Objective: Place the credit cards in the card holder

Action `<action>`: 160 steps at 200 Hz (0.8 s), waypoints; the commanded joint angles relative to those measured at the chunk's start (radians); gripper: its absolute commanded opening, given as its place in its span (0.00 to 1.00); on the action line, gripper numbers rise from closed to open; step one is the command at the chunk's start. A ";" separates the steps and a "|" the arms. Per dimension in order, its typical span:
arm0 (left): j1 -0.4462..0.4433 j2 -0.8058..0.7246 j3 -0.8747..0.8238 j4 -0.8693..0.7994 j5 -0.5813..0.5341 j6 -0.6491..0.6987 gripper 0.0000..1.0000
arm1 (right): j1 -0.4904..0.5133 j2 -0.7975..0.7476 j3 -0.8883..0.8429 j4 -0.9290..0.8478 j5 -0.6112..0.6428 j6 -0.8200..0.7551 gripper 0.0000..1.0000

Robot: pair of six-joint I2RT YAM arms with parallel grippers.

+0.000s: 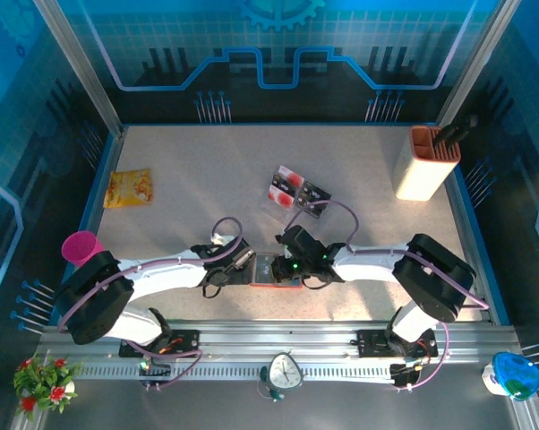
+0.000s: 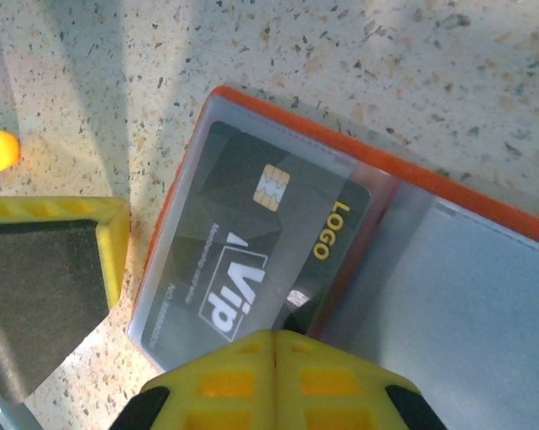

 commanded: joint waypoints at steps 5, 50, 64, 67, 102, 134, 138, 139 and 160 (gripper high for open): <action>0.006 0.054 -0.006 0.007 0.011 0.013 0.99 | 0.020 0.044 0.049 -0.027 0.004 -0.026 0.02; 0.005 0.066 -0.013 0.022 0.018 0.015 0.99 | 0.028 0.074 0.079 -0.036 -0.011 -0.024 0.01; 0.005 0.066 -0.017 0.027 0.020 0.014 0.99 | 0.029 0.078 0.081 -0.036 -0.016 -0.019 0.01; 0.005 0.066 -0.018 0.027 0.021 0.015 0.99 | 0.029 0.078 0.080 -0.036 -0.017 -0.019 0.01; 0.005 0.047 -0.028 0.024 0.021 0.008 0.99 | 0.026 0.046 0.081 -0.047 -0.019 -0.020 0.01; 0.005 -0.008 -0.030 -0.005 0.002 0.001 0.99 | 0.025 -0.041 0.068 -0.109 0.039 -0.032 0.01; 0.005 -0.014 -0.029 -0.009 -0.002 0.001 0.99 | 0.025 -0.050 0.067 -0.117 0.045 -0.033 0.01; 0.005 -0.016 -0.029 -0.010 -0.002 0.001 0.99 | 0.025 -0.052 0.067 -0.119 0.046 -0.033 0.01; 0.005 -0.031 -0.026 -0.022 -0.014 0.005 0.99 | 0.026 -0.069 0.062 -0.156 0.066 -0.039 0.00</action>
